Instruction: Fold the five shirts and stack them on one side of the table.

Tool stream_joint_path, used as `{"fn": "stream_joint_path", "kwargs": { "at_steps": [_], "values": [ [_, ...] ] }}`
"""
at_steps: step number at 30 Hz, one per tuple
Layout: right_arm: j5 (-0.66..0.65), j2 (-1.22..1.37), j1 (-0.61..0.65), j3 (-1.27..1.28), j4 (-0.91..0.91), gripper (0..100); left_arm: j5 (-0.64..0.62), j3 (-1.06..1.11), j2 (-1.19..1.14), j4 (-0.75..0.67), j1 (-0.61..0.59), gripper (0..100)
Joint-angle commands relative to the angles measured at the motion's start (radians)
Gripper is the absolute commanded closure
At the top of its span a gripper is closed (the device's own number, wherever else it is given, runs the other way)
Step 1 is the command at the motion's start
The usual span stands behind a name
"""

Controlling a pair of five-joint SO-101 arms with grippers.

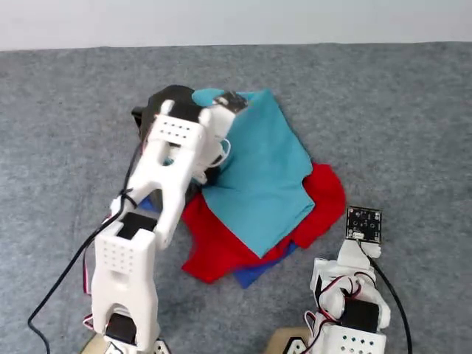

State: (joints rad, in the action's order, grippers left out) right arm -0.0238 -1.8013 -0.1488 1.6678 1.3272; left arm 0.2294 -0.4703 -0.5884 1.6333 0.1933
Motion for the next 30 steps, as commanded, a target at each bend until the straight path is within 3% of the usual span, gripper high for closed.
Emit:
{"fn": "stream_joint_path", "kwargs": {
  "at_steps": [1, 12, 23, 30],
  "values": [
    [0.005, -0.012, -0.008, 0.015, -0.019, 98.8, 0.005, -0.084, 0.167, 0.006, -0.098, 100],
    [0.005, -0.012, -0.008, 0.015, -0.019, 98.8, 0.009, -0.093, 0.45, 0.006, -0.473, 100],
    [0.005, -0.012, -0.008, 0.015, -0.019, 98.8, 0.041, -0.097, 0.542, 0.0, -0.924, 100],
    [0.005, -0.012, -0.008, 0.015, -0.019, 98.8, 0.091, -0.097, 0.586, 0.0, -1.129, 100]
  ]
}}
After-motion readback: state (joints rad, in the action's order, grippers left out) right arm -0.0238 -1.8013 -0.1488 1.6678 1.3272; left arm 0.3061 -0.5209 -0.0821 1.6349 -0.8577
